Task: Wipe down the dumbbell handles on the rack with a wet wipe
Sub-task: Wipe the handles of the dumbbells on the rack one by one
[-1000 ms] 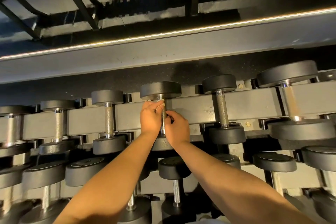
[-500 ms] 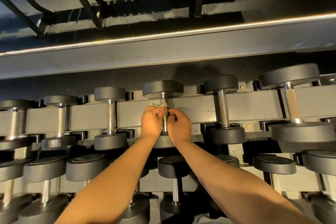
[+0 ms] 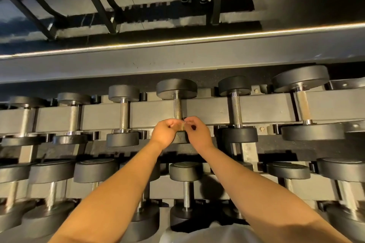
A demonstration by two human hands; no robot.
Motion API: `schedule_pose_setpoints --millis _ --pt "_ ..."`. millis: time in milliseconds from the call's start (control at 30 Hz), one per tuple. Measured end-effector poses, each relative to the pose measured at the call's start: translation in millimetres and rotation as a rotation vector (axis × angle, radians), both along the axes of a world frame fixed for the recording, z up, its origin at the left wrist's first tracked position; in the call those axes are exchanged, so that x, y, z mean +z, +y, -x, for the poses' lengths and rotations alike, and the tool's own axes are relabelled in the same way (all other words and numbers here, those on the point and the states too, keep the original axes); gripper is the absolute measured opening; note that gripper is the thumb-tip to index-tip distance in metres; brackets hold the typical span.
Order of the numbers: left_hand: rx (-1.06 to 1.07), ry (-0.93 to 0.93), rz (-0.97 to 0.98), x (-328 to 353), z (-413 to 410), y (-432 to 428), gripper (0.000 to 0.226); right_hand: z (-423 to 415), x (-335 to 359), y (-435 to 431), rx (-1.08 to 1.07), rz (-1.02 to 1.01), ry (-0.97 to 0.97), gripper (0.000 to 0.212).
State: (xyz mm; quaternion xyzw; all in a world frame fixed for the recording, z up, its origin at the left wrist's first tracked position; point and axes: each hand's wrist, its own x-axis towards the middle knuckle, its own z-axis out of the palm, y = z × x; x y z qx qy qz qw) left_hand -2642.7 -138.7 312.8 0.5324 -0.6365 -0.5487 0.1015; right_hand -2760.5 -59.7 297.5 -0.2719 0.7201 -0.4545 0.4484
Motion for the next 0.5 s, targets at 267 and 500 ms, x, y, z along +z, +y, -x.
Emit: schedule_pose_setpoints --millis 267,500 --pt "-0.05 0.199 0.229 2.0 -15.0 36.4 0.032 -9.8 24.9 5.4 -0.022 0.128 0.02 0.023" --pt "-0.088 -0.089 0.442 -2.7 -11.9 39.7 0.037 -8.3 15.1 -0.7 -0.142 0.026 0.236 0.013"
